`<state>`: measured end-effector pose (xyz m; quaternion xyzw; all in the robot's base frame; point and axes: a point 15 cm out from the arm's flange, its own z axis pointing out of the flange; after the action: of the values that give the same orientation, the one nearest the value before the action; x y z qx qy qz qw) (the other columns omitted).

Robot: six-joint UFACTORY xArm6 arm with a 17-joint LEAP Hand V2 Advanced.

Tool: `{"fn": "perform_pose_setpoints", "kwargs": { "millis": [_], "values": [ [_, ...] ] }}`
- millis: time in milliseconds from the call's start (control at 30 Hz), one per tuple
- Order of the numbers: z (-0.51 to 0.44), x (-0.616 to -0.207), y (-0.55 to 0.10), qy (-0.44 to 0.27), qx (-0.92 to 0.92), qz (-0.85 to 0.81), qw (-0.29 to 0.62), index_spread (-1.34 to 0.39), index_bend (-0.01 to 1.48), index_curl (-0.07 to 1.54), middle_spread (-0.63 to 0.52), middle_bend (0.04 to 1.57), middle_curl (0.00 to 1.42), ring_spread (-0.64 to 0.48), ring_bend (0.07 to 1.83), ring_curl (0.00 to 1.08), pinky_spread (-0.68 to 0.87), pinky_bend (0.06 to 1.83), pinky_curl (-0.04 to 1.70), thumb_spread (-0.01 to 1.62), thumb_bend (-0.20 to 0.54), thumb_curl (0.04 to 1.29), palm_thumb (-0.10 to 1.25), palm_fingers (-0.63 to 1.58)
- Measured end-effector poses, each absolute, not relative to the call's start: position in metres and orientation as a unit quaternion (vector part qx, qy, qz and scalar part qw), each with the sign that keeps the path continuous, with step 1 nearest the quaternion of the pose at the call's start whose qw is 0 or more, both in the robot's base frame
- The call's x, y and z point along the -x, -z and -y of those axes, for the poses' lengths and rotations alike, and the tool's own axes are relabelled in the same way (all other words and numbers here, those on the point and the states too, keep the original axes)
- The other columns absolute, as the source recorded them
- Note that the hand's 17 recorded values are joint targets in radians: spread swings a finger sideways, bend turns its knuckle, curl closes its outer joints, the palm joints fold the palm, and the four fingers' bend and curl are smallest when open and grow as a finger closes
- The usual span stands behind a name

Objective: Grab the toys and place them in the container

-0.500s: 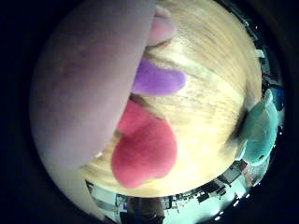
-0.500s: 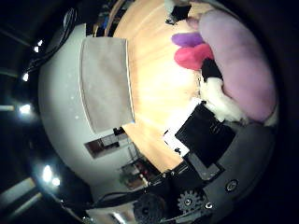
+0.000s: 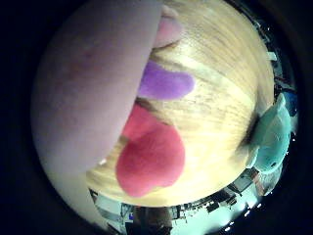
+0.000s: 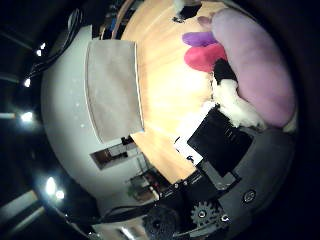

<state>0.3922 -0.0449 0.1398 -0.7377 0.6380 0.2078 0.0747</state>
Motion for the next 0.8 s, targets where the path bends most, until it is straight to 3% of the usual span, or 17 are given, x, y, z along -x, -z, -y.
{"fn": "perform_pose_setpoints", "kwargs": {
  "millis": [800],
  "values": [
    [0.0449, -0.3922, -0.1398, -0.208, 0.738, -0.638, 0.075, -0.65, 0.17, 0.64, -0.61, 0.41, 0.79, -0.4, 0.98, 0.56, -0.51, 1.23, 0.47, 0.98, -0.018, 0.66, 0.9, 1.07]
  ]
}}
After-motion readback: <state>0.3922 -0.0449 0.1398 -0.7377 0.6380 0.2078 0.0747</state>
